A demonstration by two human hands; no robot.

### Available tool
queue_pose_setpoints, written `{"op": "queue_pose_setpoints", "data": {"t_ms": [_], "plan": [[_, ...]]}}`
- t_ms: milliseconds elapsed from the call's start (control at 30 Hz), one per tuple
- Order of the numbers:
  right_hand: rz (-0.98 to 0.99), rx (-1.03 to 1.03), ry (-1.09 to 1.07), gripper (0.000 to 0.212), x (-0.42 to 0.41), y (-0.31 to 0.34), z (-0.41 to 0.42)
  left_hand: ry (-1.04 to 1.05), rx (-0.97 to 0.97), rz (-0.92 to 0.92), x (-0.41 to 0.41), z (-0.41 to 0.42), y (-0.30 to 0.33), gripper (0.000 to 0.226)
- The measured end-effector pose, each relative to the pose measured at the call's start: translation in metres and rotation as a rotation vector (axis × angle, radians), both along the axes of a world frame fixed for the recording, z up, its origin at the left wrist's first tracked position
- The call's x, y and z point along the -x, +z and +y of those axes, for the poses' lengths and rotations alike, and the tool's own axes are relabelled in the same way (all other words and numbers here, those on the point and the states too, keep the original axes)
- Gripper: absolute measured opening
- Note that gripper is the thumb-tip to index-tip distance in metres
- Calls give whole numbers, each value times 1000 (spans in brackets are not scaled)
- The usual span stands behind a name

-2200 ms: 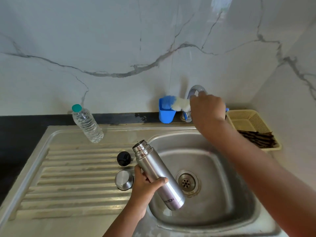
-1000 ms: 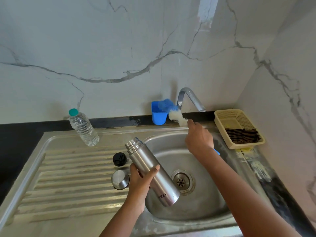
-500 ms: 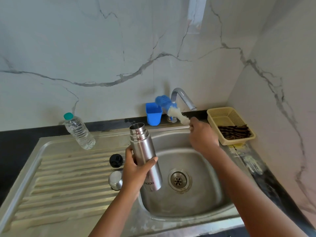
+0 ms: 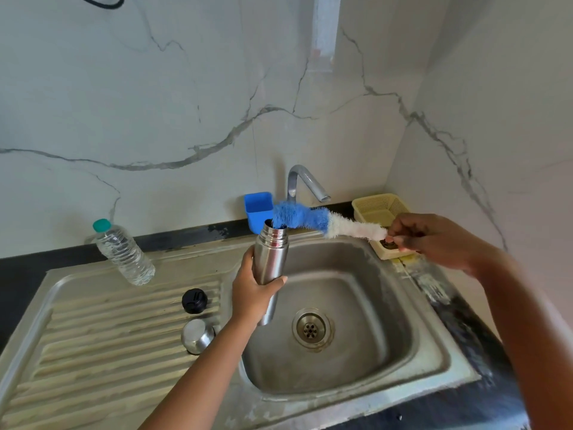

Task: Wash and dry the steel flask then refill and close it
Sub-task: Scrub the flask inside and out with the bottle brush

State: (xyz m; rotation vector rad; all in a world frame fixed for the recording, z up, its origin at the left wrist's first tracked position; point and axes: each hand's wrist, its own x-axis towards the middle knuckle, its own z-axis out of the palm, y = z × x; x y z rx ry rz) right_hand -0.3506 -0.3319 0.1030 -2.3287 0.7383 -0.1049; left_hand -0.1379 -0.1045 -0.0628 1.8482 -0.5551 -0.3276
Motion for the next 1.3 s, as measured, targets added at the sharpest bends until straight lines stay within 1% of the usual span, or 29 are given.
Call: {"op": "queue_pose_setpoints", "data": {"t_ms": [67,167,233,333,433,500,600,700,767,800,867,900,933,1000,1033,1067,1100,1133,1167,1200,1267,1300], "plan": [[37,91,4,13,4,-1,-4,-20,-36,-62,-3,-2,-2,84],[99,261,1,27,7,1,-13,-42,-75,-164,-5,-4,-3,85],[112,368,12,32,7,8,-18,-60,-112,-238,-8,-2,-6,87],[113,547,55,26,4,23,-20,-105,-201,-348,-15,3,-10,91],[89,689,176,22,-1,32,-20,-134,-213,-387,-21,9,-8,93],[111,680,247,23,-4,34,-20,-128,-179,-396,-24,12,-6,93],[182,536,326,23,-6,29,-24,-116,-188,-447,-30,14,-3,94],[259,351,347,29,-6,27,-32,-160,-293,-633,-35,19,-4,93],[294,306,384,35,-7,21,-30,-211,-347,-804,-37,22,-3,94],[304,323,400,34,-8,15,-28,-235,-352,-888,-38,23,-2,93],[281,439,398,23,-9,0,-27,-270,-357,-989,-41,25,0,92],[240,516,378,18,-9,-7,-26,-281,-371,-990,-43,26,2,92],[167,600,370,16,-8,-15,-24,-290,-388,-967,-45,27,3,93],[-41,805,427,16,-6,-28,-21,-326,-422,-913,-51,30,4,95],[-117,916,467,17,-5,-35,-20,-350,-435,-888,-52,31,5,94],[-149,972,491,19,-3,-43,-19,-367,-441,-862,-54,32,5,93],[-159,958,494,21,-2,-51,-18,-378,-444,-838,-55,33,5,92],[-156,892,477,22,-2,-59,-19,-389,-449,-820,-56,34,5,91],[-119,782,455,22,-3,-64,-19,-400,-454,-819,-56,36,5,91],[-45,643,432,20,-3,-69,-21,-413,-456,-833,-55,36,5,91],[123,275,408,19,-5,-77,-20,-439,-453,-876,-52,34,6,92],[170,98,388,21,-6,-79,-17,-443,-452,-902,-49,31,7,92]]}}
